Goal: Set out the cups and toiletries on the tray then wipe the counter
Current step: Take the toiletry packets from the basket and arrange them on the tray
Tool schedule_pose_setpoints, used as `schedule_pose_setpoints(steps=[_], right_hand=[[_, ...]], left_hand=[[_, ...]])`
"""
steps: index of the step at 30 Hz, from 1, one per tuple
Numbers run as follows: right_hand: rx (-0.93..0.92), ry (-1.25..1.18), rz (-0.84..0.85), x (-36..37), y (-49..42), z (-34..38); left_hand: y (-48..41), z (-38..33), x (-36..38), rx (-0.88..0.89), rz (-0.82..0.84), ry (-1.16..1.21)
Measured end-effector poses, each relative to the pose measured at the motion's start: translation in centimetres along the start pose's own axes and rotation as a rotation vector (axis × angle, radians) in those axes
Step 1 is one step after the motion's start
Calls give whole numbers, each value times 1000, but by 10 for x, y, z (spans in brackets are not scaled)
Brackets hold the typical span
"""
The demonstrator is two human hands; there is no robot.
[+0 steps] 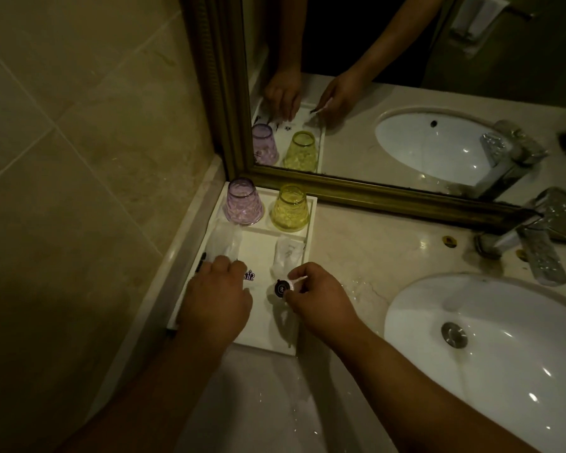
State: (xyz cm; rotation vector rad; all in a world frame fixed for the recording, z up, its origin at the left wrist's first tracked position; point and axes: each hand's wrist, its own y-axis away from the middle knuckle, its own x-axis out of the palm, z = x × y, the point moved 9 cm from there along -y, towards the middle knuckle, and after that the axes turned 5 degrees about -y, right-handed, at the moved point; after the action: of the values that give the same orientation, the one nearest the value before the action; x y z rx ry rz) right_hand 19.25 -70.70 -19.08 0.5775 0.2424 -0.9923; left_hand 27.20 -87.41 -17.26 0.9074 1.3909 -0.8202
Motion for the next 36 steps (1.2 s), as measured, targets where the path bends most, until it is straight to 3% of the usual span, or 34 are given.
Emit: schedule_pose_setpoints(steps=[5,10,15,25,36], right_hand=[[-71,252,26,16,-7,0],[-390,631,-43,20,8,24],[-538,847,131,44,35,23],[-431,851,119,43,34,15],[-451,806,113,44,32,13]], left_hand=[[5,-22,5,150,-4,57],[10,-27,13,203,22,90],[10,-25,14,198,31,98],[11,-22,15,182,52,127],[14,-19,22,186,77,121]])
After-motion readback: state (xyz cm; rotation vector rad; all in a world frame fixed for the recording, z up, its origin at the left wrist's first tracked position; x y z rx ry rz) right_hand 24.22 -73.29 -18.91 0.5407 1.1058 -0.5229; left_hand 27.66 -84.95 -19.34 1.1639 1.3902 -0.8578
